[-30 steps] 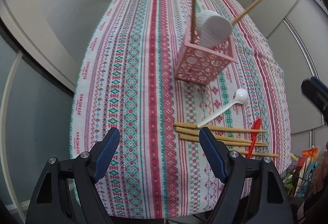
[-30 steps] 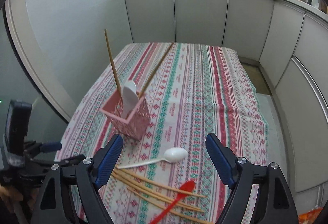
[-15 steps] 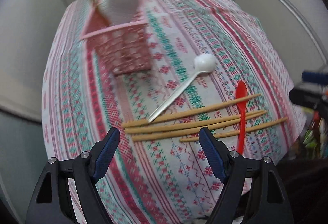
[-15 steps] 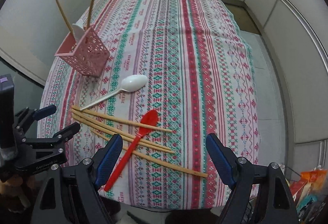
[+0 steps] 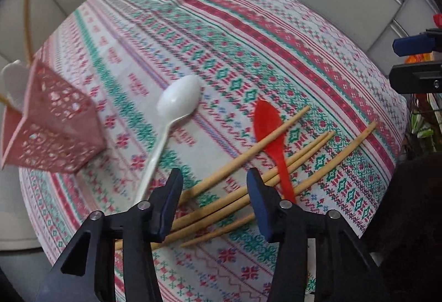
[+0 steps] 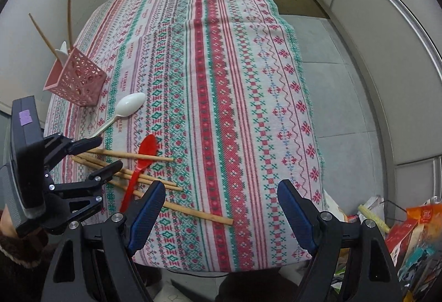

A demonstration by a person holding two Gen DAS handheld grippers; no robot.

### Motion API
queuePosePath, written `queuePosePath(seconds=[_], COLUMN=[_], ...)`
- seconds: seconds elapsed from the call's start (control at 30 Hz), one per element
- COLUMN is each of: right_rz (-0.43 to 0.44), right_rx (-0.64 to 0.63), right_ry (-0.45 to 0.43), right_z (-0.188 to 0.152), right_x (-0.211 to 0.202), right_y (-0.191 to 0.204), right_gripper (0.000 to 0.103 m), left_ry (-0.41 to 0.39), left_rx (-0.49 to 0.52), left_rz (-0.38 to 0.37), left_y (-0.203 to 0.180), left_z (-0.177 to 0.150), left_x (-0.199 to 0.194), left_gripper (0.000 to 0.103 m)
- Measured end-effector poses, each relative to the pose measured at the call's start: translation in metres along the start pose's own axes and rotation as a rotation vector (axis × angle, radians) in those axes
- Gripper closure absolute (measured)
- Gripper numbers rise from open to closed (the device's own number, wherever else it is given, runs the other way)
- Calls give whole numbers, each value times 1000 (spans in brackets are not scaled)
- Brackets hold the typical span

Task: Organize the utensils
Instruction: 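Move the left gripper to the chopsticks and grasp one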

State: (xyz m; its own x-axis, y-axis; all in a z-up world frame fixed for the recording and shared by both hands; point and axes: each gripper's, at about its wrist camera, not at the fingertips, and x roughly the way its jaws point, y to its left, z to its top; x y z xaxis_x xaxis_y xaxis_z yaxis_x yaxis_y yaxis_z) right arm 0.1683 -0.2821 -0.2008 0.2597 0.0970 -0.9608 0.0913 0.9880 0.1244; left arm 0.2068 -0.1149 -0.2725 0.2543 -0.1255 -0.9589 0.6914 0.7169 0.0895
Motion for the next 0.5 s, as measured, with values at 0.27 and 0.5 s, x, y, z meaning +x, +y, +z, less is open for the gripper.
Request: queuePosePath(seconds=[0.27,0.5], right_rz=[-5,-2], right_rx=[12,25], right_ry=[15,22], right_z=[-7,-8], right_x=[3,5], right_y=[-16,-22], right_gripper=[18,18], left_ry=[7,-2], left_rx=[0,-117], left_rz=[-50,-71], left_y=[-12,5], left_z=[18,34], left_x=[11,14], left_gripper=[71,84])
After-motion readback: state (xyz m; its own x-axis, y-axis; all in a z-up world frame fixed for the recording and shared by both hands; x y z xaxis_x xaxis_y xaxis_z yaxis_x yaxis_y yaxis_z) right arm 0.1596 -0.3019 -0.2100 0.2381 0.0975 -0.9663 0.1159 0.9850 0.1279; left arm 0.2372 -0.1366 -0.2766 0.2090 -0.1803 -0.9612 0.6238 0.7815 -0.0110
